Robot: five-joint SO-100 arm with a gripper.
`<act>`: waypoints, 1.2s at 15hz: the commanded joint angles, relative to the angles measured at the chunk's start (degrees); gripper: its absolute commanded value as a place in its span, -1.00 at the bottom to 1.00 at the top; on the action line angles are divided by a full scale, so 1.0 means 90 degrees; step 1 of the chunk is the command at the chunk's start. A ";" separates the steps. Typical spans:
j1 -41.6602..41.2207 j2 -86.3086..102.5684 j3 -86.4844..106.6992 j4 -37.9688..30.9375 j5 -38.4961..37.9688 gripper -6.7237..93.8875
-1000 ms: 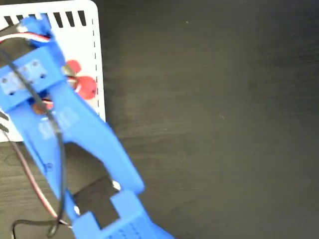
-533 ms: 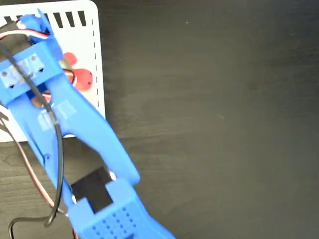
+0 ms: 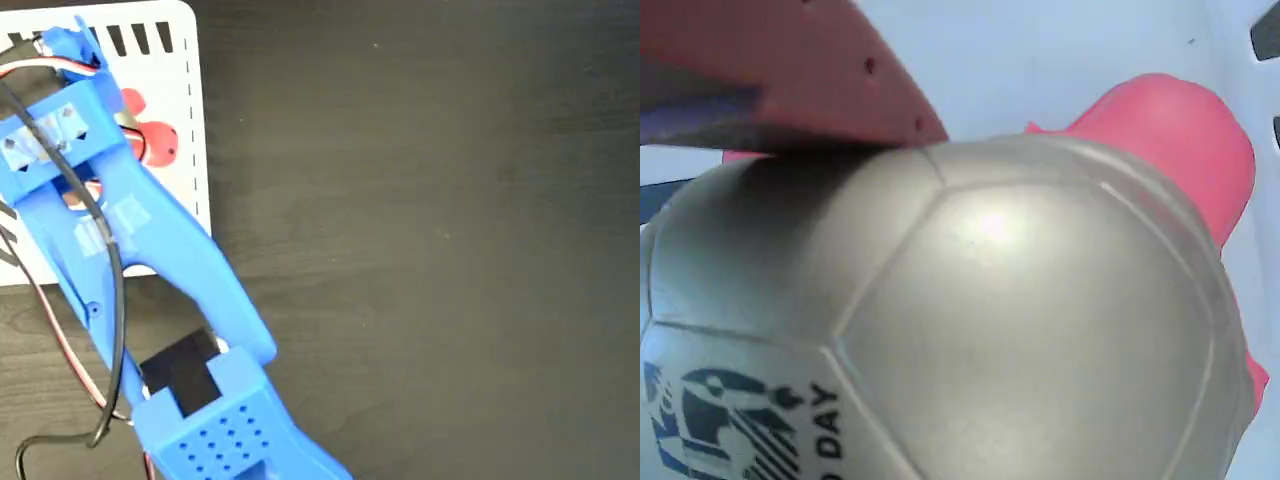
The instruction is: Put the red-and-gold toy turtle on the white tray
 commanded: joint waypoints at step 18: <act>-0.0117 0.0820 -0.0176 -0.0205 -0.0244 -0.37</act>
